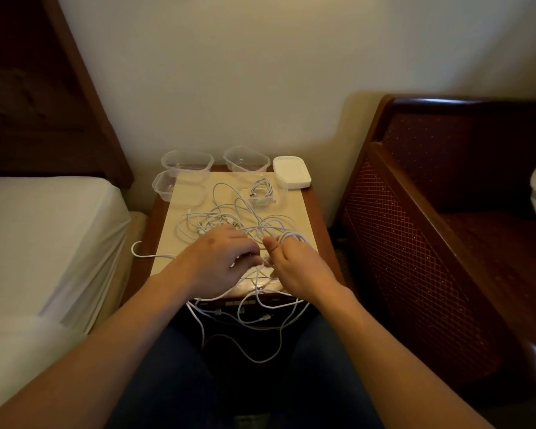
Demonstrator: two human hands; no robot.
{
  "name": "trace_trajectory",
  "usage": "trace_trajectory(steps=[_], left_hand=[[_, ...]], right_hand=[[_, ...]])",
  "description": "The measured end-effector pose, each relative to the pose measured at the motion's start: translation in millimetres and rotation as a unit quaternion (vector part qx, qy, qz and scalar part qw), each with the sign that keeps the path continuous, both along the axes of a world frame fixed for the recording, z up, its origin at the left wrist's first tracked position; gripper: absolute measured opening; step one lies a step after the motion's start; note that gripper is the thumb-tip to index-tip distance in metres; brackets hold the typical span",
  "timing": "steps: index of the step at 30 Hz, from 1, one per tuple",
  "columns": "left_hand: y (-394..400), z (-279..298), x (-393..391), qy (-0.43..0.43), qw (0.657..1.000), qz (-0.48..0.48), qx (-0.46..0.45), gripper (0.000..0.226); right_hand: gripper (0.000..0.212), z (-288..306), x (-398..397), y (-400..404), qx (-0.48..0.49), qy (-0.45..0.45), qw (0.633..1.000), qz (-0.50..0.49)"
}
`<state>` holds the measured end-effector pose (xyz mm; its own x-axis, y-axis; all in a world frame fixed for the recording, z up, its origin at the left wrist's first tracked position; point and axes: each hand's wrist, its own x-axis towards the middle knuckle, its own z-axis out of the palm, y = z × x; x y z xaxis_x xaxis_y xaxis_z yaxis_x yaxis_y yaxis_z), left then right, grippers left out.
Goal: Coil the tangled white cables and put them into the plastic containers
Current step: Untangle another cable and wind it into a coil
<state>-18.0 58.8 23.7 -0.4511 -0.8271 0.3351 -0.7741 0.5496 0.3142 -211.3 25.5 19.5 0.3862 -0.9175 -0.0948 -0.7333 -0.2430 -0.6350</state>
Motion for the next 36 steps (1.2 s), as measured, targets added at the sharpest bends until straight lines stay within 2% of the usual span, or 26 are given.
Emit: trace_trajectory(steps=[1,3,5,7,11,13,14,16,19,22,23,24,25,27,29,31,33,36], left_hand=[[-1,-1,4,0.013,1.0,0.005,-0.011,0.029],[-2,-3,6,0.024,0.999,0.006,-0.031,0.026],[-2,-6,3,0.037,0.998,0.006,-0.048,0.021],[-2,-9,-2,0.075,0.996,0.019,-0.038,0.021],[0,-9,-13,0.232,0.967,0.067,0.079,0.024],[5,-6,-21,0.313,0.934,0.073,0.155,0.023],[7,-4,-24,0.359,0.911,0.071,0.192,0.023],[9,-3,-28,0.42,0.875,0.077,0.228,0.023],[7,-9,-33,0.455,0.853,0.107,0.231,0.023],[4,-14,-34,0.53,0.795,0.112,0.275,0.021],[3,-15,-34,0.539,0.787,0.109,0.28,0.022],[2,-15,-33,0.532,0.794,0.114,0.271,0.023],[1,-15,-31,0.506,0.816,0.13,0.246,0.026],[0,-15,-29,0.454,0.853,0.16,0.201,0.026],[0,-18,-27,0.449,0.856,0.18,0.183,0.022],[-2,-21,-23,0.44,0.858,0.206,0.164,0.02],[-3,-23,-22,0.43,0.863,0.217,0.151,0.019],[-1,-24,-25,0.419,0.869,0.231,0.129,0.018]], right_hand=[[0.065,0,-1,1,0.071,-0.048,0.996,-0.004],[0.07,3,0,6,0.207,-0.149,0.967,-0.005],[0.08,11,3,12,0.28,-0.201,0.939,0.011],[0.085,14,6,12,0.373,-0.263,0.89,0.024],[0.09,13,5,3,0.533,-0.381,0.752,0.067],[0.089,12,4,1,0.561,-0.408,0.715,0.088],[0.089,13,5,1,0.565,-0.416,0.707,0.088],[0.092,16,9,3,0.547,-0.41,0.727,0.06],[0.097,18,18,8,0.471,-0.373,0.8,0.003],[0.093,18,26,12,0.377,-0.36,0.851,-0.061],[0.092,17,27,11,0.339,-0.361,0.864,-0.089],[0.092,15,26,9,0.301,-0.365,0.873,-0.115],[0.09,14,24,8,0.273,-0.373,0.877,-0.132],[0.078,12,19,6,0.262,-0.386,0.876,-0.122],[0.053,10,15,8,0.247,-0.388,0.885,-0.069],[0.028,5,13,9,0.187,-0.362,0.913,-0.024],[0.02,2,11,9,0.126,-0.303,0.945,0.007],[0.018,1,6,6,0.115,-0.231,0.966,0.026]])
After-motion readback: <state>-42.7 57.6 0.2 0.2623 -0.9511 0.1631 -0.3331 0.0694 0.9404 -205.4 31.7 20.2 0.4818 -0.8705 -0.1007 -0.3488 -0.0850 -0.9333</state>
